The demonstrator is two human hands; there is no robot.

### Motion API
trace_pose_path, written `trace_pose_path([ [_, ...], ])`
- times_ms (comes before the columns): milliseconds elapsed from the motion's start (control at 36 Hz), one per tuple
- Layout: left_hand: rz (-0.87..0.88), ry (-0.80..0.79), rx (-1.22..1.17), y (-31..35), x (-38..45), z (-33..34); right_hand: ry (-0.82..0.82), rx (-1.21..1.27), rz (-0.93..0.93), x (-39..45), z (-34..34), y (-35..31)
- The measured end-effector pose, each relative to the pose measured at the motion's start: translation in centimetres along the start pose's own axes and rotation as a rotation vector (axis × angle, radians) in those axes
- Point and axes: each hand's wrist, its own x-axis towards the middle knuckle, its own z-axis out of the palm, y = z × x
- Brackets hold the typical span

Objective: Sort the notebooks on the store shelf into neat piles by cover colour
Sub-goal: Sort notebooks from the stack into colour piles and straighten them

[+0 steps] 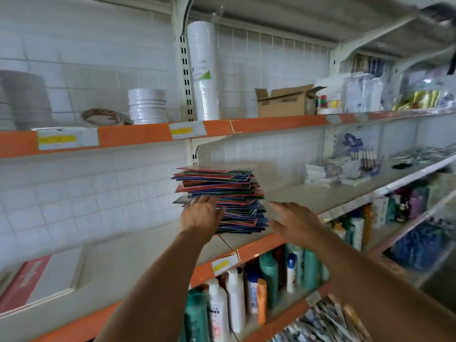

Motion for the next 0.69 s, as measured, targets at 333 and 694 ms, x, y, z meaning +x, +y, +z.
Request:
trace_pose_path([
  [333,0.007,0.127,-0.062,1.3,9.4,0.0,0.115,-0.014,-0.052,9.2,-1.2,2.7],
  [694,-0.093,-0.102,0.108,3.7,13.0,0.9,0.166,0.072,-0.276,16.2,-0.4,3.7],
])
